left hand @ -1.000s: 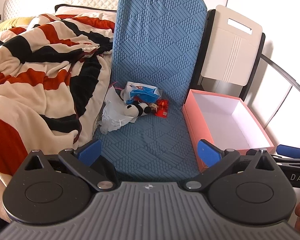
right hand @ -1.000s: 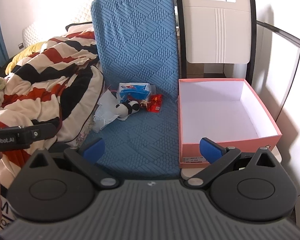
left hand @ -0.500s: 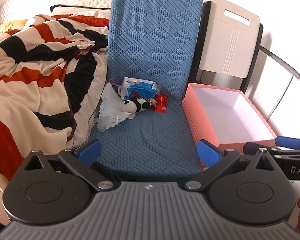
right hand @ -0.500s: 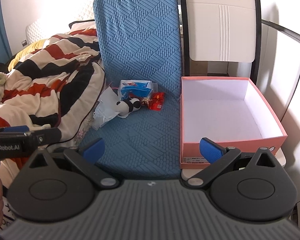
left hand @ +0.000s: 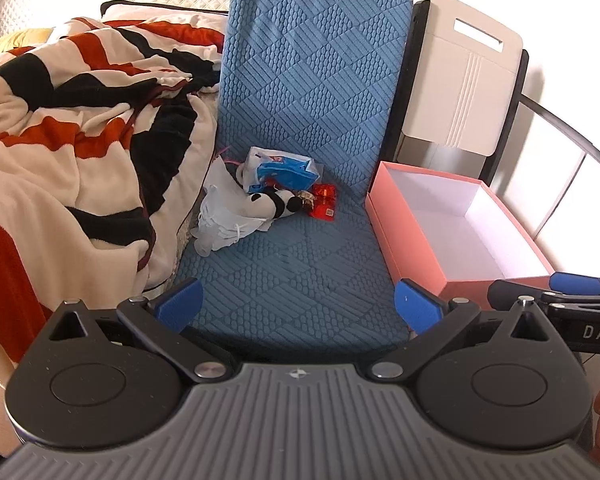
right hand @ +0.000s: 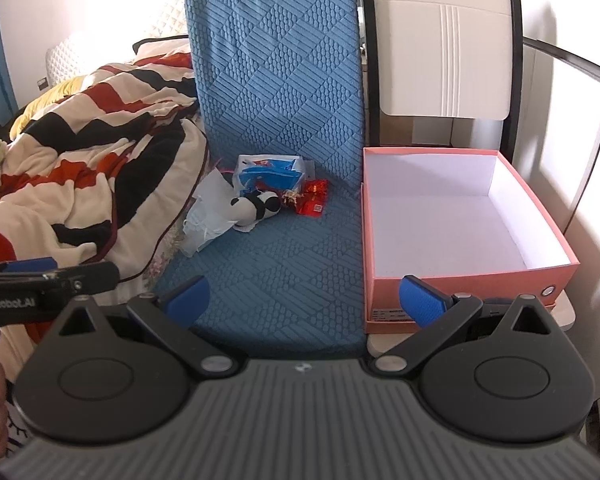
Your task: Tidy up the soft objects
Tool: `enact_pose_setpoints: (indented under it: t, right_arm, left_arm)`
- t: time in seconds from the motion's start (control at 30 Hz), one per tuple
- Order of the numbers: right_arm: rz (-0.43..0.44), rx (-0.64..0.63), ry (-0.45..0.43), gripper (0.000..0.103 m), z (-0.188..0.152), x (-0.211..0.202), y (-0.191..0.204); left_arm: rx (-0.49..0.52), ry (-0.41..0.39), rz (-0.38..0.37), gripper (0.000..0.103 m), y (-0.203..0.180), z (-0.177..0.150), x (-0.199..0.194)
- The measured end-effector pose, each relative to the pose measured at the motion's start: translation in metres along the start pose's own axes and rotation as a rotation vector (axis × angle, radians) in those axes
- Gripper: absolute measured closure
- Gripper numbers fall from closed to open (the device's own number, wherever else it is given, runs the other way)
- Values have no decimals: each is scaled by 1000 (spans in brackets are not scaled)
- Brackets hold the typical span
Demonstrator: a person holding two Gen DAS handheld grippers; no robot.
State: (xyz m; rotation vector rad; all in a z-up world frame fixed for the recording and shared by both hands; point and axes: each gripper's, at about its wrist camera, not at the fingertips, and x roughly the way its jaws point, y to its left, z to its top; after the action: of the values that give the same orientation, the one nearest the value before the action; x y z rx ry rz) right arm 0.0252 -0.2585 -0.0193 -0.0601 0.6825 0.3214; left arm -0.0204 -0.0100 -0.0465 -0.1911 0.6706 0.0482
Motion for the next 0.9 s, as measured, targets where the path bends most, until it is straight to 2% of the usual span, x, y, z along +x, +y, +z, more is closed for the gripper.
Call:
enact_pose_setpoints:
  t: [0.33, 0.5, 0.9]
  right_arm:
    - [58, -22, 36, 0, -2, 33, 10]
    - [58, -19, 53, 0, 3, 51, 9]
    - [68, -18, 80, 0, 14, 102, -10]
  left_arm:
    - [-54, -12, 7, 0, 26, -2, 22]
    - [-72, -7, 10, 0, 33, -1, 39]
    - [-56, 4, 78, 0, 31, 2, 92]
